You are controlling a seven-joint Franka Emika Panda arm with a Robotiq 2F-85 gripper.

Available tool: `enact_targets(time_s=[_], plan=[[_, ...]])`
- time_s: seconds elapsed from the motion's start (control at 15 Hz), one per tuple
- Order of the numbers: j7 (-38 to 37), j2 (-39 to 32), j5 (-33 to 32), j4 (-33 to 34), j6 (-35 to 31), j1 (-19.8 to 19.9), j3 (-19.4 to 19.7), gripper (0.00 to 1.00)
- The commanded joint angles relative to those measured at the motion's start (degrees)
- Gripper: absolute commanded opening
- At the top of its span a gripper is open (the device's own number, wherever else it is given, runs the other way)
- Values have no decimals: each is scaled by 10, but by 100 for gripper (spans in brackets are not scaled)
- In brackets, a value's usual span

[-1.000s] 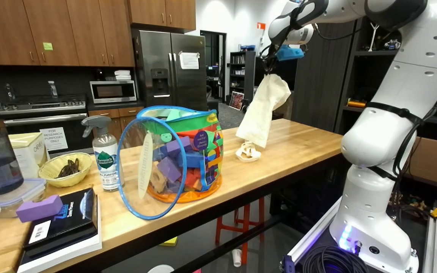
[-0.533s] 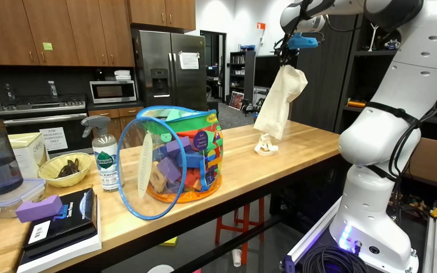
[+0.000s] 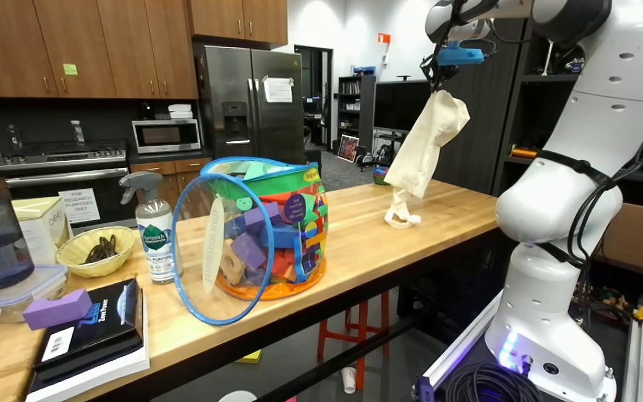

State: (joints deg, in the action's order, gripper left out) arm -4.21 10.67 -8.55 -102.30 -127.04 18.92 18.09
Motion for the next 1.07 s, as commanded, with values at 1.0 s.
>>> enact_targets(time_s=[1.0], plan=[[-9, -35, -29, -7, -5, -45, -53, 1]])
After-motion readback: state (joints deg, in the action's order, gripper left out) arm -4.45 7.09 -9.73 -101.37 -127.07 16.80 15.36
